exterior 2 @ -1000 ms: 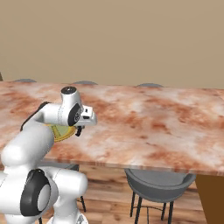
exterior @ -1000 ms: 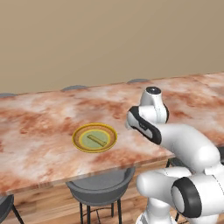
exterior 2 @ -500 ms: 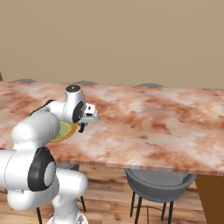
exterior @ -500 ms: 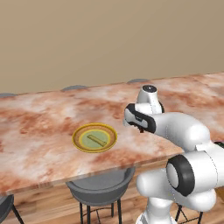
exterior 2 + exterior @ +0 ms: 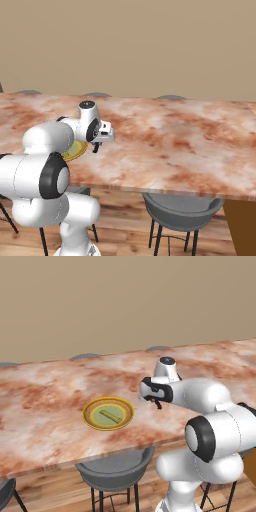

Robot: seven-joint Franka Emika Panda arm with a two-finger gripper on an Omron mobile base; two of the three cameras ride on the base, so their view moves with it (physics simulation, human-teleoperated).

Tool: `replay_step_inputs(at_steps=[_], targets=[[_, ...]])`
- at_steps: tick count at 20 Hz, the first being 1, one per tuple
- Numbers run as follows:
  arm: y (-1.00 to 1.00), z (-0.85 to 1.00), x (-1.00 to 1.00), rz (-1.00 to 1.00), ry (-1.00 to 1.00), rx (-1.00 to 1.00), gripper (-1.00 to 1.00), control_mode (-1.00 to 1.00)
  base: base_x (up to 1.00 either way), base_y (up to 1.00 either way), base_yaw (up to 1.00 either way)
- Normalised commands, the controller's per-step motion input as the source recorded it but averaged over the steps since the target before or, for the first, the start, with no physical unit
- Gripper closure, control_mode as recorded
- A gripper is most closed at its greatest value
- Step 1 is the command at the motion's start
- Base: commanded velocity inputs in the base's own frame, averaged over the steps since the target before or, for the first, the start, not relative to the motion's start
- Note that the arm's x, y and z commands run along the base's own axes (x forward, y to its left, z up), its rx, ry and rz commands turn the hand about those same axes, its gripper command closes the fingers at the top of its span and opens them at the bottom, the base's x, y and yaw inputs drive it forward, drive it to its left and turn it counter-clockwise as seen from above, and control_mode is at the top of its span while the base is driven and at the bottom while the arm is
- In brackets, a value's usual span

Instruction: Retrieve the butter from the fridge and place it on a plate on the dining table. Then retrieve the butter knife by the fridge and place it near the plate.

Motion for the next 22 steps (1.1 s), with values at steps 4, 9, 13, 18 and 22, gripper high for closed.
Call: replay_step_inputs(at_steps=[4, 9, 13, 18, 22], targets=[[0.02, -0.41, 0.06, 0.0, 0.01, 0.0, 1.0, -1.0, 0.0, 0.0, 0.0], [0.1, -0.28, 0.0, 0.0, 0.0, 0.0, 1.0, -1.0, 0.0, 0.0, 0.0], [0.12, -0.04, 0.0, 0.0, 0.0, 0.0, 1.0, -1.0, 0.0, 0.0, 0.0], [0.09, -0.08, 0.0, 0.0, 0.0, 0.0, 1.0, -1.0, 0.0, 0.0, 0.0], [0.05, -0.15, 0.04, 0.0, 0.0, 0.01, 1.0, -1.0, 0.0, 0.0, 0.0]])
